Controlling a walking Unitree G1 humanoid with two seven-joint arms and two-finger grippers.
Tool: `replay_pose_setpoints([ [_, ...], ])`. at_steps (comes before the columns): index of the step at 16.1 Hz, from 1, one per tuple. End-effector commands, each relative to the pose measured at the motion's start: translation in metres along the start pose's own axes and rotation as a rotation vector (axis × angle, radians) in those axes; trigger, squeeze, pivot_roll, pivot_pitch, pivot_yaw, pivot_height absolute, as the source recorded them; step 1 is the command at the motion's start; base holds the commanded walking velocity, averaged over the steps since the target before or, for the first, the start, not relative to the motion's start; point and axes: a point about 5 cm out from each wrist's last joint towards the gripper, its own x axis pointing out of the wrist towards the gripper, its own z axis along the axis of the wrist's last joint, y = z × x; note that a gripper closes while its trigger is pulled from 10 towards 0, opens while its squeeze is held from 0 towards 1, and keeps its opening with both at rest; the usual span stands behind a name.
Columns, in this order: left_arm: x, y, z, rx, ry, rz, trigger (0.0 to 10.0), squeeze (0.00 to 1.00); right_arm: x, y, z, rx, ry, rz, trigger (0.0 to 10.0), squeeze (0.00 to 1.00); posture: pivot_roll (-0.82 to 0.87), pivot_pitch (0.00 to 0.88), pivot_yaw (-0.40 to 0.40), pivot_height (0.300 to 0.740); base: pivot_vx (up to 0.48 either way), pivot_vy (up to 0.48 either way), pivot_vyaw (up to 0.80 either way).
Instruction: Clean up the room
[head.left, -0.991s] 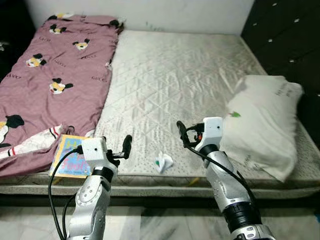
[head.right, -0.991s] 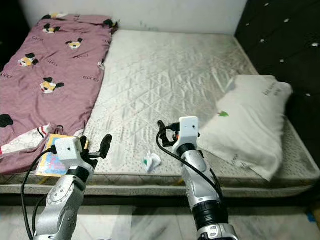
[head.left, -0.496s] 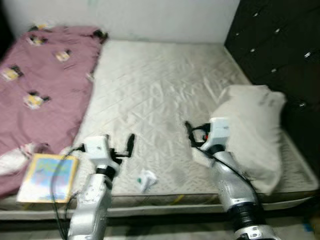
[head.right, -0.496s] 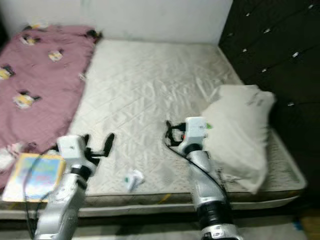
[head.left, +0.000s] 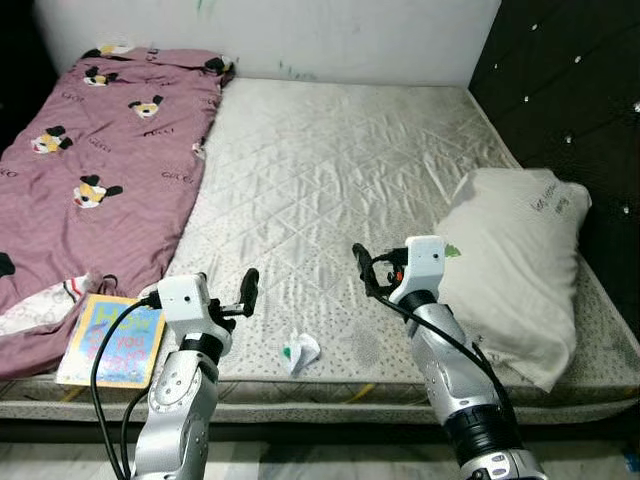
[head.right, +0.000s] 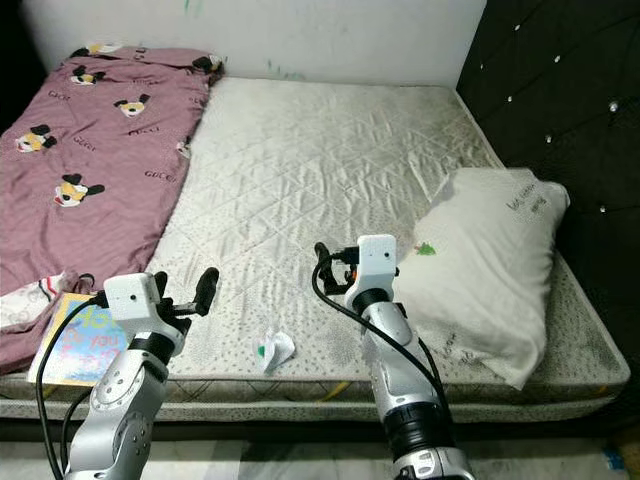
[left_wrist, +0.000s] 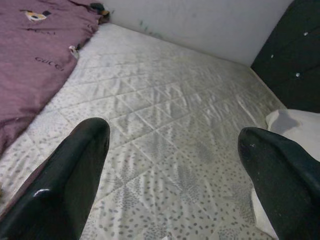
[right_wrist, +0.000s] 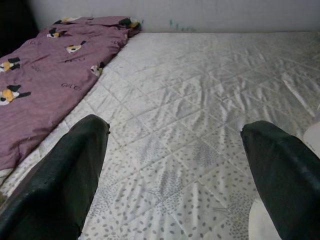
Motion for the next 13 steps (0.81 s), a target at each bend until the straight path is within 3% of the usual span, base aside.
replay_pose_setpoints([
  [1, 0.0, -0.002, -0.002, 0.005, 0.016, -0.006, 10.0, 0.0, -0.001, -0.004, 0.003, 0.003, -0.009, -0.01, 10.0, 0.0, 0.07, 0.109, -0.047, 0.74, 0.0, 0.0, 0.0],
  [7, -0.001, -0.001, -0.002, 0.016, 0.022, 0.002, 10.0, 0.0, -0.003, -0.008, 0.002, -0.001, -0.011, -0.022, 10.0, 0.0, 0.07, 0.121, -0.039, 0.74, 0.0, 0.0, 0.0],
  [13, -0.023, 0.017, 0.001, 0.025, 0.041, 0.052, 10.0, 0.0, -0.015, -0.017, -0.003, -0.006, 0.002, -0.039, 10.0, 0.0, 0.08, 0.152, -0.039, 0.74, 0.0, 0.0, 0.0],
])
